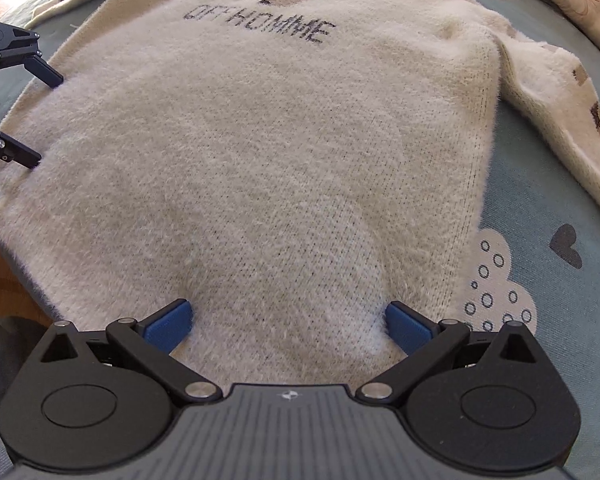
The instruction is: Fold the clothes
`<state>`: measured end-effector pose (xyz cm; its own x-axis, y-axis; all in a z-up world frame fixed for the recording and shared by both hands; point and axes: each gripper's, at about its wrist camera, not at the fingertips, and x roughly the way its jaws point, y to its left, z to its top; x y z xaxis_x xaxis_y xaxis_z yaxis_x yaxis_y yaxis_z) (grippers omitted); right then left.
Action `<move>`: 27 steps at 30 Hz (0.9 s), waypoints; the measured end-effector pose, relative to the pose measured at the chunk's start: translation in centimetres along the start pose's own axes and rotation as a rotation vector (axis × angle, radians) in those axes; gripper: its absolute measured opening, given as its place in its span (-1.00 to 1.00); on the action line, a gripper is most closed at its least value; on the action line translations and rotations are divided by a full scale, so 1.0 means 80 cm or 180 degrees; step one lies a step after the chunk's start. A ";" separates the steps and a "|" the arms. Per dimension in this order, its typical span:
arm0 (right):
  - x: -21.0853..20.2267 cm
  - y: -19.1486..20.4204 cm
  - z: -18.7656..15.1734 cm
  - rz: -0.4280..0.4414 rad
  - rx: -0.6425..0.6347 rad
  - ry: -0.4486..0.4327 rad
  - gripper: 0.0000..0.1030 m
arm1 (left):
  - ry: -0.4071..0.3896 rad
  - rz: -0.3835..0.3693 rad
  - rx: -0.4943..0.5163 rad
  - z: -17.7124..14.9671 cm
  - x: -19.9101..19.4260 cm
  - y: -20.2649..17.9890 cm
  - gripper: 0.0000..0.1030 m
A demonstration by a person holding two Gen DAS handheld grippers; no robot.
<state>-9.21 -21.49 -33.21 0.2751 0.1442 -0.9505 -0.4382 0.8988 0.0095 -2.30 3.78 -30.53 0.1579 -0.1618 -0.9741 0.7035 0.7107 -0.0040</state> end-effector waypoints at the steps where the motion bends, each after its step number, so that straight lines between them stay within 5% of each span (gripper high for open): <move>1: 0.001 0.000 0.002 0.0009 -0.0014 0.0028 1.00 | -0.0082 -0.0019 -0.0075 0.010 -0.007 0.002 0.97; 7: 0.005 0.007 0.007 -0.0035 -0.0030 0.0058 1.00 | -0.0852 0.0207 -0.0373 0.080 -0.030 0.041 0.98; 11: 0.007 0.011 0.014 -0.0043 -0.0036 0.0124 1.00 | -0.1077 0.0419 -0.0690 0.126 0.007 0.096 0.98; 16: 0.013 0.019 0.034 -0.0118 0.0005 0.0363 1.00 | -0.0844 0.0381 -0.1267 0.102 0.034 0.148 0.98; 19: 0.010 0.025 0.057 -0.0210 0.0103 0.0385 1.00 | -0.0952 0.0355 -0.1020 0.061 0.023 0.142 0.98; 22: -0.003 0.032 0.094 -0.0298 0.0205 0.0144 1.00 | -0.0801 0.0254 -0.1189 0.043 0.009 0.143 0.97; 24: -0.009 0.035 0.124 -0.0289 0.0246 -0.0026 1.00 | -0.0950 0.0217 -0.1263 0.036 -0.008 0.142 0.97; 27: -0.013 0.025 0.168 -0.0197 0.0331 -0.0209 1.00 | -0.1297 0.0111 -0.0932 0.046 -0.036 0.129 0.97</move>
<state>1.09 -14.28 -28.04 0.3557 0.1108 -0.9280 -0.3286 0.9444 -0.0132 7.07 9.08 -26.97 0.4767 -0.3473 -0.8075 0.4783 0.8732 -0.0933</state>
